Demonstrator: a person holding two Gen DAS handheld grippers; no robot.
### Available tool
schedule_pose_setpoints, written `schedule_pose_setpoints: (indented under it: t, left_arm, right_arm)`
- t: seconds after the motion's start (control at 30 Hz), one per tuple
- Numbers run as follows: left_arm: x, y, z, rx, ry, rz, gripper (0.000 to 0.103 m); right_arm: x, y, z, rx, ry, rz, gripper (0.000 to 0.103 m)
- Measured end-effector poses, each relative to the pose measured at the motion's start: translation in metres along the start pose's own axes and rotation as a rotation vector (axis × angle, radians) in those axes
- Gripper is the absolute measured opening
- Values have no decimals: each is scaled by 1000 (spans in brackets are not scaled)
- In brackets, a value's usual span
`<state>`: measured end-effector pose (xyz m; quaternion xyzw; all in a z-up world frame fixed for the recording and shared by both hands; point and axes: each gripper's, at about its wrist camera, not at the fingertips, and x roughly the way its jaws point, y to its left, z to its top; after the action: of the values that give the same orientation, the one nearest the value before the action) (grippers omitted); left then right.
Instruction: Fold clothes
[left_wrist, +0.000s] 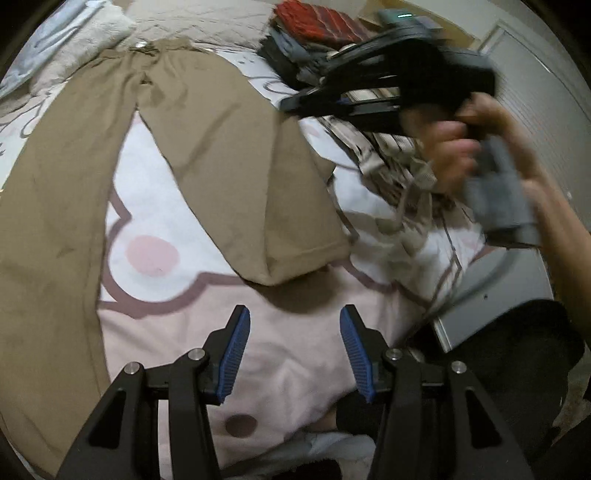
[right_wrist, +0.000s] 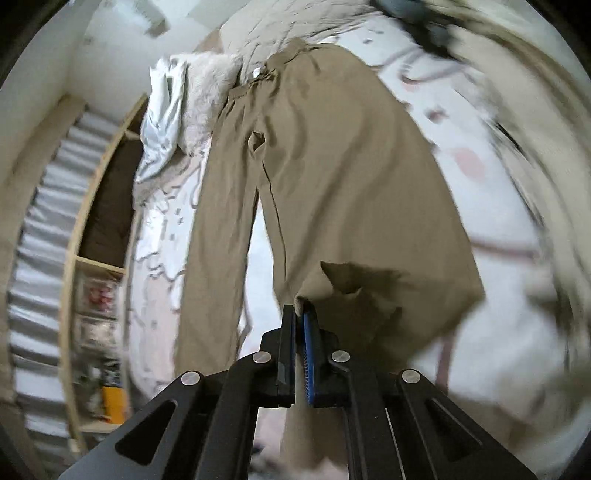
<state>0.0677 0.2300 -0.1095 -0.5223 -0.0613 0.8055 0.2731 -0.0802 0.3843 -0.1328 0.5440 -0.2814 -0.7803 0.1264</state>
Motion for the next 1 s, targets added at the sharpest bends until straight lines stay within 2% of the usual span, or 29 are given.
schedule_pose_setpoints:
  t: [0.2, 0.23, 0.27, 0.3, 0.33, 0.37, 0.47, 0.67, 0.7, 0.8, 0.9, 1.0]
  left_arm:
    - [11, 7, 10, -15, -2, -40, 50]
    - [16, 2, 11, -1, 3, -43, 50]
    - [21, -2, 13, 12, 8, -46, 50]
    - [26, -7, 14, 25, 13, -48, 50]
    - [30, -10, 14, 38, 17, -49, 50]
    - [31, -10, 13, 50, 19, -45, 50]
    - [33, -8, 8, 63, 27, -35, 50]
    - [24, 17, -6, 9, 38, -8, 50]
    - [22, 20, -8, -1, 38, -4, 50]
    - [17, 27, -13, -31, 36, 0, 50]
    - [16, 28, -17, -46, 31, 3, 50]
    - [16, 30, -17, -51, 21, 8, 50]
  right_arm:
    - [48, -21, 16, -31, 76, -29, 6]
    - [48, -20, 16, -38, 82, -10, 10]
    - [47, -16, 15, -50, 85, 6, 21]
    - [42, -12, 13, -70, 86, 18, 27]
    - [33, -7, 11, -110, 76, 2, 32]
    - [24, -3, 8, -153, 64, -19, 32]
    - [2, -5, -8, -258, 64, -185, 32]
    - [6, -41, -60, -295, 218, -355, 31]
    - [10, -45, -66, -285, 242, -349, 31]
    - [17, -40, -75, -265, 262, -263, 31]
    - [27, -8, -67, -299, 266, -140, 31]
    - [40, 19, -59, -329, 266, -76, 31]
